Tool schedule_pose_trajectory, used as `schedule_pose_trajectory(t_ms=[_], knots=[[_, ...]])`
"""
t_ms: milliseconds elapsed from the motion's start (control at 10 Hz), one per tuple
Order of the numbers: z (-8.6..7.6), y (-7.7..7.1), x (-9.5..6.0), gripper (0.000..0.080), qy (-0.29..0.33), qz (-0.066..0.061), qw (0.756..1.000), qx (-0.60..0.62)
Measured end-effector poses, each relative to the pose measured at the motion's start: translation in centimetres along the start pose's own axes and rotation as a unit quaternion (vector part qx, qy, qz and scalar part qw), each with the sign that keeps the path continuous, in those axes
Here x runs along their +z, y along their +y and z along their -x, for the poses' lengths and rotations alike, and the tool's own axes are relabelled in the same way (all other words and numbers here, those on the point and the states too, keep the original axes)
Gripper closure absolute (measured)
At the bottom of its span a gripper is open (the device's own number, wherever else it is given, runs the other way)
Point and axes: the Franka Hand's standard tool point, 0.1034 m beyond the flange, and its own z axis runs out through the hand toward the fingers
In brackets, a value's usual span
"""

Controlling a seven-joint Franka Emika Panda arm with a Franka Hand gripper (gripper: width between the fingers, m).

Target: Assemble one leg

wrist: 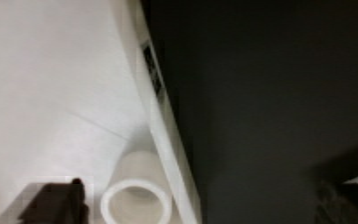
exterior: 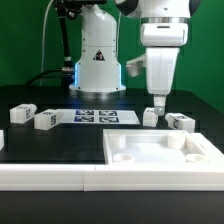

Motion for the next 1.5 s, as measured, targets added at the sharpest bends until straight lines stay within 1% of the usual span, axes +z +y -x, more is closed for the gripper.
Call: schedule_pose_trajectory(t_ms=[100,200,300,600,700,800,900,1000,1100,1200,1300,1400,1500], knots=[[-0.2,-0.7,0.2,0.0151,0.002,-0.001,0.998,0.070],[-0.9,-1.4,0.3,0.0151,0.003,-0.006,0.990,0.139],[-1.6,-2.0,0.5,0.0151,0.004,-0.010,0.982,0.187],[-3.8,-3.4,0.4,0.0151,0.007,-0.014,0.956,0.294],[-4.5,-3.9,0.4,0.0151,0.008,-0.018,0.938,0.346],[-5.0,-4.3,0.4,0.0151,0.009,-0.021,0.926,0.378],[-4.9,-4.2,0.4,0.0151,0.009,-0.022,0.922,0.387],[-4.9,-4.3,0.4,0.0151,0.009,-0.025,0.904,0.427],[-5.0,-4.3,0.4,0.0151,0.009,-0.027,0.893,0.450],[-5.0,-4.4,0.4,0.0151,0.007,-0.028,0.895,0.445],[-4.7,-4.9,0.7,0.0151,-0.008,-0.035,0.896,0.443],[-5.0,-5.2,0.7,0.0151,-0.005,-0.035,0.896,0.443],[-5.4,-5.8,0.7,0.0151,-0.009,-0.038,0.898,0.439]])
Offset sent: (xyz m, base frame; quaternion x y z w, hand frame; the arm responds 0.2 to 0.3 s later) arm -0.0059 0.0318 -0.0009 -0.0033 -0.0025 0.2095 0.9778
